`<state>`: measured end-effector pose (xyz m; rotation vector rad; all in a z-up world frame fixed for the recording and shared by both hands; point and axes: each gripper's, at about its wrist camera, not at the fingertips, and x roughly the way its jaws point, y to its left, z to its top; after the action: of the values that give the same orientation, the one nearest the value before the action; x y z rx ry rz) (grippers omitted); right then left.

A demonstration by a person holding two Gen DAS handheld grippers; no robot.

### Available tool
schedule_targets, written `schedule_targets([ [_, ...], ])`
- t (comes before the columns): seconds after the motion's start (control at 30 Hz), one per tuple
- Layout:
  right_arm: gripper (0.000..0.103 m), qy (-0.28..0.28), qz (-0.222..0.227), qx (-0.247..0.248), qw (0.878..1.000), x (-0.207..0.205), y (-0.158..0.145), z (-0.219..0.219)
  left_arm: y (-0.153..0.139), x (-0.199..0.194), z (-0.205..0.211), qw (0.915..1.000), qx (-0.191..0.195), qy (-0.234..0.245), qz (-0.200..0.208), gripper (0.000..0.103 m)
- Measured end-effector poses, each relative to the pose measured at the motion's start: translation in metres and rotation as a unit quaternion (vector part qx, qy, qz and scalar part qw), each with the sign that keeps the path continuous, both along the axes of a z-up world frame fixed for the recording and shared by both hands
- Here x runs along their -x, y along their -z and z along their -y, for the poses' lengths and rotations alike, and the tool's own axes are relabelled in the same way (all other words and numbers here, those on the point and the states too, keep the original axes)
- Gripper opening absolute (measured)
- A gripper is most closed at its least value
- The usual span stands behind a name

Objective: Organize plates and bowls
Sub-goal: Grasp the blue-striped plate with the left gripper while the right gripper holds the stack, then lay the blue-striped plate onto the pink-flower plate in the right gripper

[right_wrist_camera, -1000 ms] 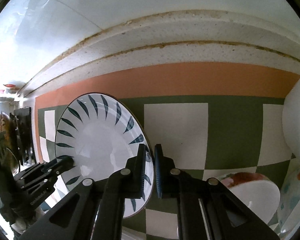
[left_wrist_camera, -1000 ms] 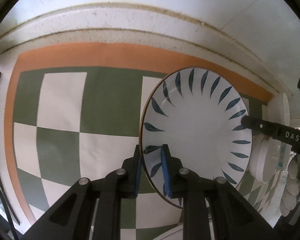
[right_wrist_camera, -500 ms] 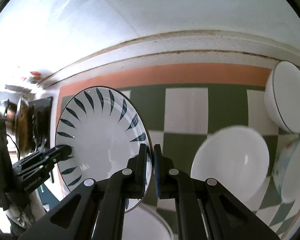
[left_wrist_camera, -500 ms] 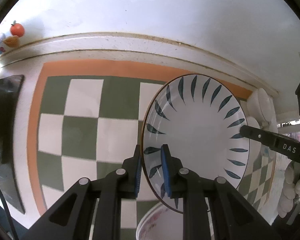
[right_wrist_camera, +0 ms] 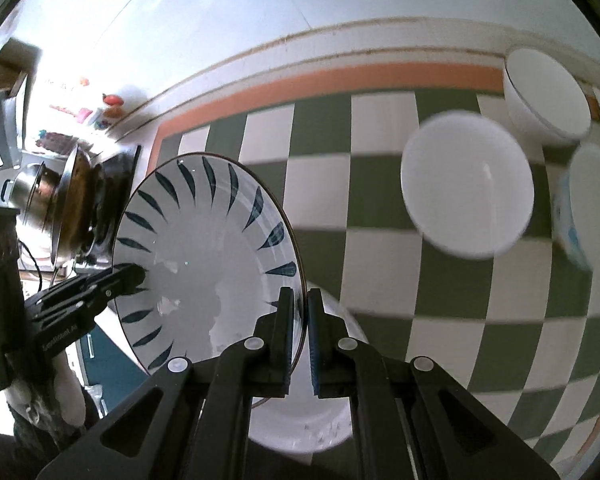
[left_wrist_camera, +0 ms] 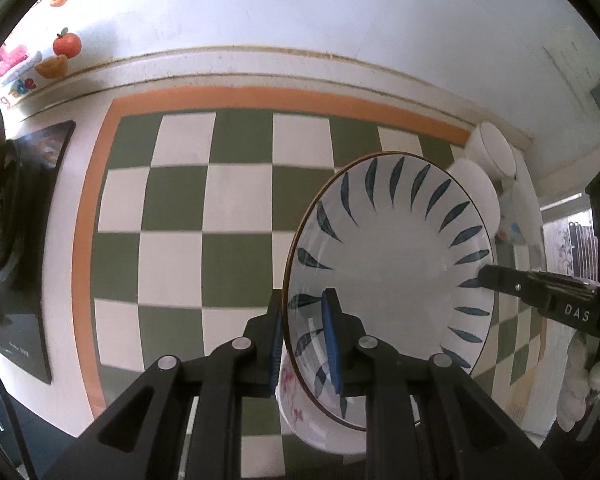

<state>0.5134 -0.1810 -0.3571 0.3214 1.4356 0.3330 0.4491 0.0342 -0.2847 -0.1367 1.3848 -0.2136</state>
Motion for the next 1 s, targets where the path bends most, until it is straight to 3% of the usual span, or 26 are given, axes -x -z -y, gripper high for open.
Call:
schedule_targets([
  [0.43, 0.008, 0.016, -0.059, -0.003, 0.998, 0.079, 0.052, 0.008, 0.041, 0.037, 0.019, 0.9979, -0.021, 0.044, -0.043, 0.016],
  [1.0, 0.008, 0.041, -0.091, 0.01, 0.995, 0.093, 0.094, 0.013, 0.079, 0.04, 0.031, 0.9946, -0.027, 0.061, -0.08, 0.016],
])
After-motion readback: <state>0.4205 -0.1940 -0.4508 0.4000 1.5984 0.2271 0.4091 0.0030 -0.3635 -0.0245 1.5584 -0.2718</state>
